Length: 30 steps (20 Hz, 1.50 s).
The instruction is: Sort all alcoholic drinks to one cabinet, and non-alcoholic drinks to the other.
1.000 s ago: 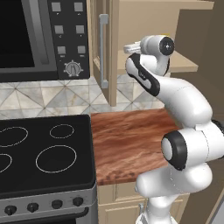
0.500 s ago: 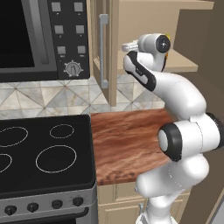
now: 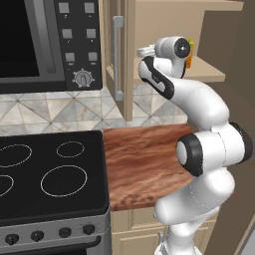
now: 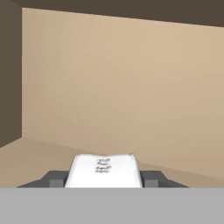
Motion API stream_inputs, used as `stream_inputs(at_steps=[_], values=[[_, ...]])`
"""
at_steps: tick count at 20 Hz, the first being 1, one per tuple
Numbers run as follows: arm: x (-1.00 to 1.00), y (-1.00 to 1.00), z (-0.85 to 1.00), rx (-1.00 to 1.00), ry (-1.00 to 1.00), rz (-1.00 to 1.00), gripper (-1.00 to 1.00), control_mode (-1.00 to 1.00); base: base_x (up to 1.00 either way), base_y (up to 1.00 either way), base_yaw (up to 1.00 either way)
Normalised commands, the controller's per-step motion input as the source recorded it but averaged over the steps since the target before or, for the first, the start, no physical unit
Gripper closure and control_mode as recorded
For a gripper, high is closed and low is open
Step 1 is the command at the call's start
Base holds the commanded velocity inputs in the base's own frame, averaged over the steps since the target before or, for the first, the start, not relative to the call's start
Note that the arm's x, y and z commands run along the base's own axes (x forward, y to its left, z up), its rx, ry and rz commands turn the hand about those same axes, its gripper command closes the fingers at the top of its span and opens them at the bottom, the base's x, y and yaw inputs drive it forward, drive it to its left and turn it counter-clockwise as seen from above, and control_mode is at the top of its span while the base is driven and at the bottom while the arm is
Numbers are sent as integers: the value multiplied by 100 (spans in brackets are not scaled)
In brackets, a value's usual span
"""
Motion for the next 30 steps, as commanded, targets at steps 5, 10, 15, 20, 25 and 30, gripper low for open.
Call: stream_inputs(at_steps=[5, 10, 15, 20, 25, 30], values=[[22, 3, -11, 0, 0, 0, 100, -100, 0, 0, 0], [23, 2, -13, 0, 0, 0, 100, -100, 0, 0, 0], [21, 1, -14, 0, 0, 0, 100, -100, 0, 0, 0], [16, 0, -14, 0, 0, 0, 100, -100, 0, 0, 0], [12, 0, -23, 0, 1, 0, 100, -100, 0, 0, 0], [8, 0, -29, 0, 1, 0, 100, -100, 0, 0, 0]])
